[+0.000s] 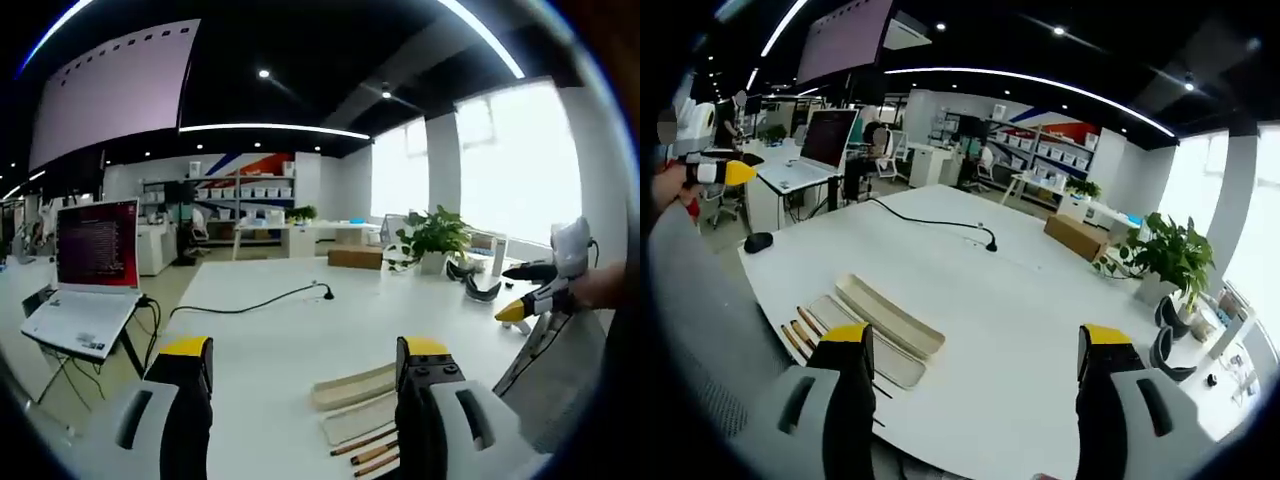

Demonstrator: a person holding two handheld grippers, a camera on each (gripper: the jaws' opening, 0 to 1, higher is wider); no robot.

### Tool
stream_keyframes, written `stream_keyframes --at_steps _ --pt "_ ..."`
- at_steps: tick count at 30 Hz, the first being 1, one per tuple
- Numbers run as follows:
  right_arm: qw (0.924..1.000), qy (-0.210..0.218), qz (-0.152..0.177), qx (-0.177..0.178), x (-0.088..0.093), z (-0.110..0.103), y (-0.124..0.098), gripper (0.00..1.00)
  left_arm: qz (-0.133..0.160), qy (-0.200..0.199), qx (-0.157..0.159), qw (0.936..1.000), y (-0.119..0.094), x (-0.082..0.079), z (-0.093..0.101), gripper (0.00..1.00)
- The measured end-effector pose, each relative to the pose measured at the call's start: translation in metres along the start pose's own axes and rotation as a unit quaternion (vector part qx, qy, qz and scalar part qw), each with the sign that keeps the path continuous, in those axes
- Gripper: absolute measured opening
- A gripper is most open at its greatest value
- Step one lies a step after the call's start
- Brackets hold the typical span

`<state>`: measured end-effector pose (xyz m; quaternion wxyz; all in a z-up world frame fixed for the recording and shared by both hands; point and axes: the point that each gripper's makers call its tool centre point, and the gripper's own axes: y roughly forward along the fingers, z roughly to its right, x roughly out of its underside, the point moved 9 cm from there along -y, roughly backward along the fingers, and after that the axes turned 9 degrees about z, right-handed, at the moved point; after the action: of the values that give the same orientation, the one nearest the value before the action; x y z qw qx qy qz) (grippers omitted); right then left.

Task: Arrange the utensils inside the cutlery case until each visible utensil rests in its matching compartment.

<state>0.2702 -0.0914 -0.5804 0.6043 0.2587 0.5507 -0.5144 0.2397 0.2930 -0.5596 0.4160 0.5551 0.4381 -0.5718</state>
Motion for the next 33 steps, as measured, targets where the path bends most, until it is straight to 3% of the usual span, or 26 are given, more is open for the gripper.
stream_keyframes --at_steps 3,6,9,25,33 --pt "1.0000 -0.003 -0.003 0.000 0.0001 -0.0010 0.0008 0.83 -0.006 0.006 0.007 0.9999 -0.0002 0.0012 0.0021 0.71" --pt "0.9999 -0.005 -0.013 -0.004 0.0018 -0.0020 0.0017 0.81 -0.008 0.015 0.002 0.9999 0.0006 0.0023 0.0012 0.73" --pt "0.9998 -0.011 -0.013 -0.008 0.0019 -0.0029 0.0018 0.81 -0.032 0.017 0.004 0.9993 0.0027 0.0071 0.0020 0.75" --pt "0.9994 -0.003 -0.031 -0.011 0.0060 -0.0037 0.0030 0.79 -0.033 0.039 -0.004 0.9987 0.0009 0.0062 0.0012 0.75" --pt "0.9992 -0.020 -0.031 -0.017 0.0049 -0.0054 0.0034 0.75 -0.038 0.040 0.000 0.9985 0.0011 0.0069 0.0024 0.74"
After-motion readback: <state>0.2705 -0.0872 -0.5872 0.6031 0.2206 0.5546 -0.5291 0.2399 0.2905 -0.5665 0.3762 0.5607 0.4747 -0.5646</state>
